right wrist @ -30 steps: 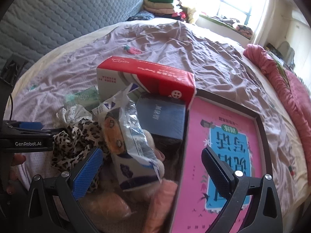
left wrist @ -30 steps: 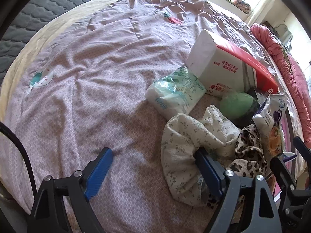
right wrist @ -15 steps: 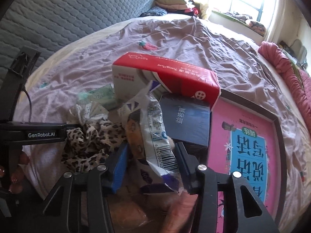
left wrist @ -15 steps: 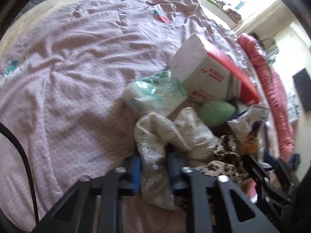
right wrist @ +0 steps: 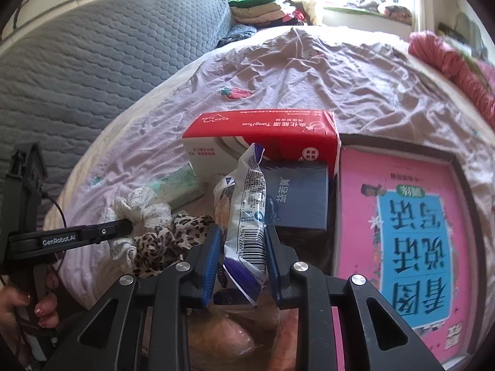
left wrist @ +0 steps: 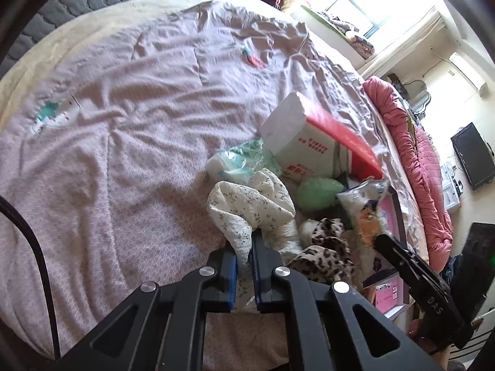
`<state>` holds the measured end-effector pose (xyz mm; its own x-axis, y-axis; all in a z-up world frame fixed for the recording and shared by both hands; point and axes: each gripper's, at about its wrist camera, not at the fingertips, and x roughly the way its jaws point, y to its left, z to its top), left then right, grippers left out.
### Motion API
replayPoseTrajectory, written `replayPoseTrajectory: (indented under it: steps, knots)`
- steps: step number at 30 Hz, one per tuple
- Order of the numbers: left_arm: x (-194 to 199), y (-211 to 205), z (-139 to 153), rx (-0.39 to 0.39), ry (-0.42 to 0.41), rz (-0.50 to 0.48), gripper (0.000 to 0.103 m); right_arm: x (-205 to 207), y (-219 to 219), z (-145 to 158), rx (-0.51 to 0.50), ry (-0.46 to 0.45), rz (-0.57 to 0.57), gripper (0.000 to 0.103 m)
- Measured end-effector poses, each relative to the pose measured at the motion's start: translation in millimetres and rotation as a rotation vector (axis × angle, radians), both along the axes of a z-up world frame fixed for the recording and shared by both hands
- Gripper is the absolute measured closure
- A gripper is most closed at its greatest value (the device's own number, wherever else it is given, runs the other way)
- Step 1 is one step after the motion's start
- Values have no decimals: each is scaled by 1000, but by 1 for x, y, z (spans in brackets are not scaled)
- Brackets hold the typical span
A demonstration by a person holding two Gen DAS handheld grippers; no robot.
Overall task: Organize soft objects
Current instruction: 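Carry the scrunchie and snack packet over the pink book tray with both tools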
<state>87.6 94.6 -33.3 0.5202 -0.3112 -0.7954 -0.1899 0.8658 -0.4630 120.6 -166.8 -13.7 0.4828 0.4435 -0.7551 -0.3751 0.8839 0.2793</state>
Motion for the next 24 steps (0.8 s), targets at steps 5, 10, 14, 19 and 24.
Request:
replayPoseTrajectory:
  steps: [5,10,14,19,24]
  knots:
    - [-11,-3,27,52,-64,6,95,1,-5,-3,50,32,-6,78]
    - [-19,-10,56,78,-125,-1,95,-5,-7,8,44,-5,-6,79]
    - [-24,-23,80,87,-171,-25,95,-11,-16,23,52,-40,-19,79]
    - [-25,-48,101,94,-211,-73,95,-20,-45,39,68,-68,-74,79]
    - [-23,-85,111,97,-227,-147,95,-29,-82,52,79,-89,-148,79]
